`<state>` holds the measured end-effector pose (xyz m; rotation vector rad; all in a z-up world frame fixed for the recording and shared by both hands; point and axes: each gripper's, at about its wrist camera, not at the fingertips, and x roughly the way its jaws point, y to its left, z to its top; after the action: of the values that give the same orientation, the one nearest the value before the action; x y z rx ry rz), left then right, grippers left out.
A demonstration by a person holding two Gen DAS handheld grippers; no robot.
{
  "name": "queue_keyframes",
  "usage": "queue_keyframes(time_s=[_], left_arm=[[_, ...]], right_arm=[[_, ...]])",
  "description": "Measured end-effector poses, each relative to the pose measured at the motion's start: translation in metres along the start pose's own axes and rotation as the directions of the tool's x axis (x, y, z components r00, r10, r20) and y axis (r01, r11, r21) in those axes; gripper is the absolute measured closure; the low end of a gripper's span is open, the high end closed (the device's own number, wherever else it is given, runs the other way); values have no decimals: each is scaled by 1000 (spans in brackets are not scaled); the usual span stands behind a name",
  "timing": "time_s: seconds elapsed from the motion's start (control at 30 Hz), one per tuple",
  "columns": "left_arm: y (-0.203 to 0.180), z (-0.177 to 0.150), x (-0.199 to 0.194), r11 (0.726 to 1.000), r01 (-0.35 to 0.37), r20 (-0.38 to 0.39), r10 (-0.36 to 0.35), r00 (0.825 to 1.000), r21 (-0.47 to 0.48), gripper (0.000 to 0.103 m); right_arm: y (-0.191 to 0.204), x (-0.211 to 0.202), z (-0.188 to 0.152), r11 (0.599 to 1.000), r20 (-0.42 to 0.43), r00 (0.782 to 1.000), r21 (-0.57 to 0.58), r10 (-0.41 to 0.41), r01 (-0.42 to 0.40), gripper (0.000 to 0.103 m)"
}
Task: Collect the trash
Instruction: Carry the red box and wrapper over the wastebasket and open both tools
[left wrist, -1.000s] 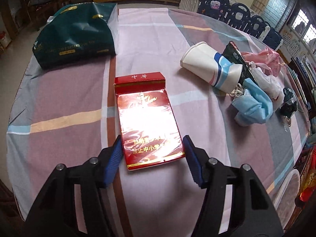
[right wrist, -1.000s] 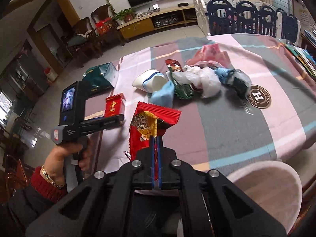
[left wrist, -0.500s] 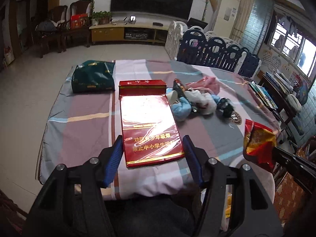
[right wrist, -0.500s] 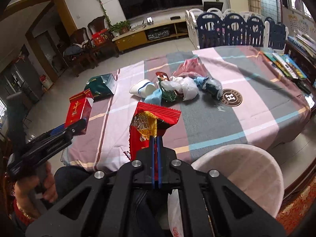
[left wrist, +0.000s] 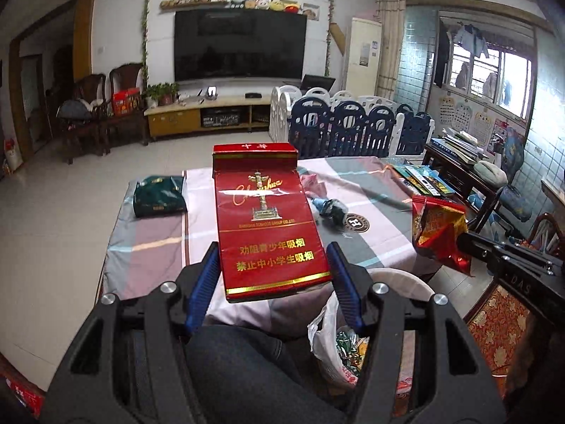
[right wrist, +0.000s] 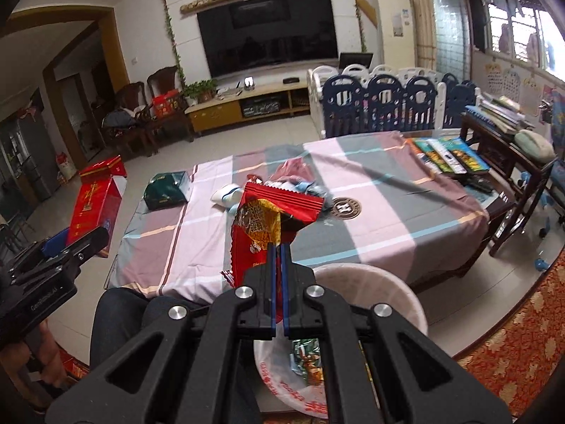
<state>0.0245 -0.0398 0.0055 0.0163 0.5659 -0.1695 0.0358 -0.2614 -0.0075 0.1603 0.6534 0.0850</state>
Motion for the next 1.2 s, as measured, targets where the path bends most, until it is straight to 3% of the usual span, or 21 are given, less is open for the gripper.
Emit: queue_keyframes(time_s=[0.23, 0.7, 0.83, 0.97, 1.0, 1.03, 1.1, 1.13, 1.17, 1.2], left_arm=[[-25, 2, -20, 999, 11, 30, -12, 999, 39, 42], [-50, -9, -4, 990, 111, -42, -107, 993, 92, 42], [-61, -14, 7, 984, 148, -77, -141, 987, 97, 42], [-68, -22, 18, 979, 175, -120, -162, 980, 106, 42], [-70, -24, 21, 977, 186, -132, -171, 976, 109, 42], [-72, -25, 24, 973, 200, -146, -183, 972, 112, 42], [-79, -29, 33, 963, 244, -183, -221, 958, 114, 42], [-84, -32, 38, 956, 268, -204, -242, 949, 116, 42], [-90, -36, 46, 946, 302, -238, -268, 933, 119, 42], [-98, -40, 53, 934, 334, -271, -291, 917, 124, 42]], right_arm=[[-15, -13, -1, 1000, 45, 999, 16, -8, 7, 100], [-49, 3, -19, 996, -30, 998, 71, -60, 62, 100], [-60, 18, -28, 992, -68, 994, 83, -86, 92, 100], [-74, 44, -44, 985, -182, 978, 120, -102, 125, 99], [-79, 50, -48, 979, -223, 969, 143, -111, 145, 97], [-84, 53, -51, 974, -238, 964, 165, -117, 158, 87], [-99, 46, -54, 952, -212, 970, 256, -116, 170, 59], [-106, 38, -53, 937, -177, 977, 304, -120, 170, 39], [-113, 28, -52, 920, -134, 982, 350, -136, 175, 33], [-120, 16, -50, 903, -86, 983, 390, -159, 181, 33]])
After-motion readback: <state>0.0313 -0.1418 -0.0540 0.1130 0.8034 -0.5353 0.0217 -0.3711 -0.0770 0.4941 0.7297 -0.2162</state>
